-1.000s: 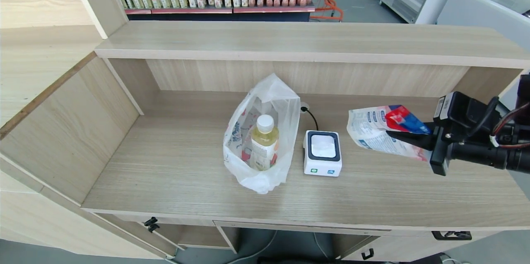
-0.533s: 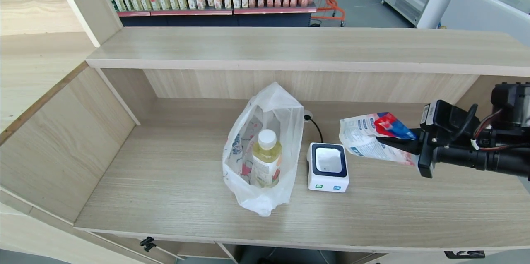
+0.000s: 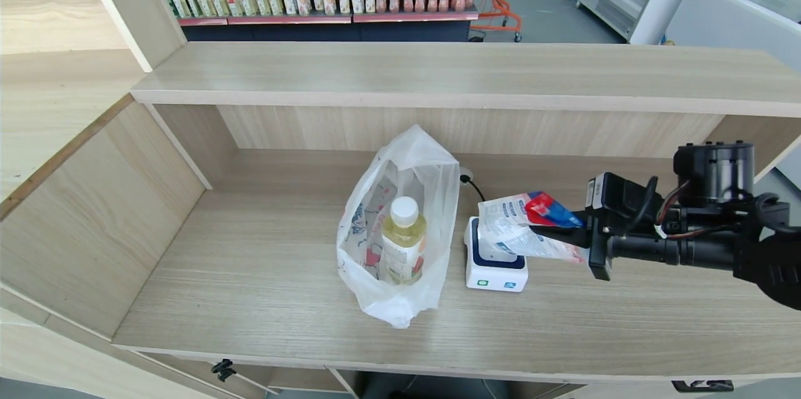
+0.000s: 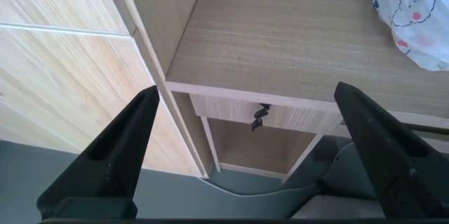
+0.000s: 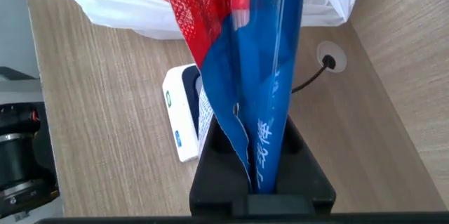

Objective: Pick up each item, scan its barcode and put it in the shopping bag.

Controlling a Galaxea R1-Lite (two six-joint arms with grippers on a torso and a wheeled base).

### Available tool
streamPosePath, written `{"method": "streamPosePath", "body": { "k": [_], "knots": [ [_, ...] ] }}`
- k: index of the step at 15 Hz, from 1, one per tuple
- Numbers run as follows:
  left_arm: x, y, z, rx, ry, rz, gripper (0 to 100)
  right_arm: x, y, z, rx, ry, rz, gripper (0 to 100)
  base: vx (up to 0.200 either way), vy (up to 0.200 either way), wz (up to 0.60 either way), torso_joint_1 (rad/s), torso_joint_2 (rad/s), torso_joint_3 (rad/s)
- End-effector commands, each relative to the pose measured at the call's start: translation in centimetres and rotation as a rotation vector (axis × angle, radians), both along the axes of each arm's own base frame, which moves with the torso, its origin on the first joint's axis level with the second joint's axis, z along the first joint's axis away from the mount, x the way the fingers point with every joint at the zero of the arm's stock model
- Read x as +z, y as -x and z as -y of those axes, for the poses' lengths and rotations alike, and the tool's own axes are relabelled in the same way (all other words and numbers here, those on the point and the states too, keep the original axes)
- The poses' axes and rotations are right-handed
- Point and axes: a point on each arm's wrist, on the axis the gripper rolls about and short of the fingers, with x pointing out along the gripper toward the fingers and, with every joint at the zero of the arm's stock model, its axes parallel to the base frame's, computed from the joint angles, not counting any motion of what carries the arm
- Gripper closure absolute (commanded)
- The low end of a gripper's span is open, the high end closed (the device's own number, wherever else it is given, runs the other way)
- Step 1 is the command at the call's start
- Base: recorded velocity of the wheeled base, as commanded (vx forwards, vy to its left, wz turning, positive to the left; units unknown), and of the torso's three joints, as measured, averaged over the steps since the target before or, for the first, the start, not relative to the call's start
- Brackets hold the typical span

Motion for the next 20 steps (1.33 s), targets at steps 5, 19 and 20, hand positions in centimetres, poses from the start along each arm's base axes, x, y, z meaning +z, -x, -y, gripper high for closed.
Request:
{"method": "streamPosePath", "body": {
  "k": [5,19,20],
  "knots": [
    [0.0,0.0,0.0,0.0,0.0,0.0,0,-3.1,-3.1,-1.9,0.037,0.021,0.002,100,0.0,0.0,0.0,0.0,0.0,0.0],
    [0.0,0.0,0.0,0.0,0.0,0.0,0,5.6,-3.1,-5.6,-0.243,-0.565,-0.35,100,0.0,0.0,0.0,0.0,0.0,0.0],
    [0.0,0.0,0.0,0.0,0.0,0.0,0,5.1,-4.7,-6.1,-0.274,-0.605,-0.403,100,0.0,0.0,0.0,0.0,0.0,0.0]
  ]
}}
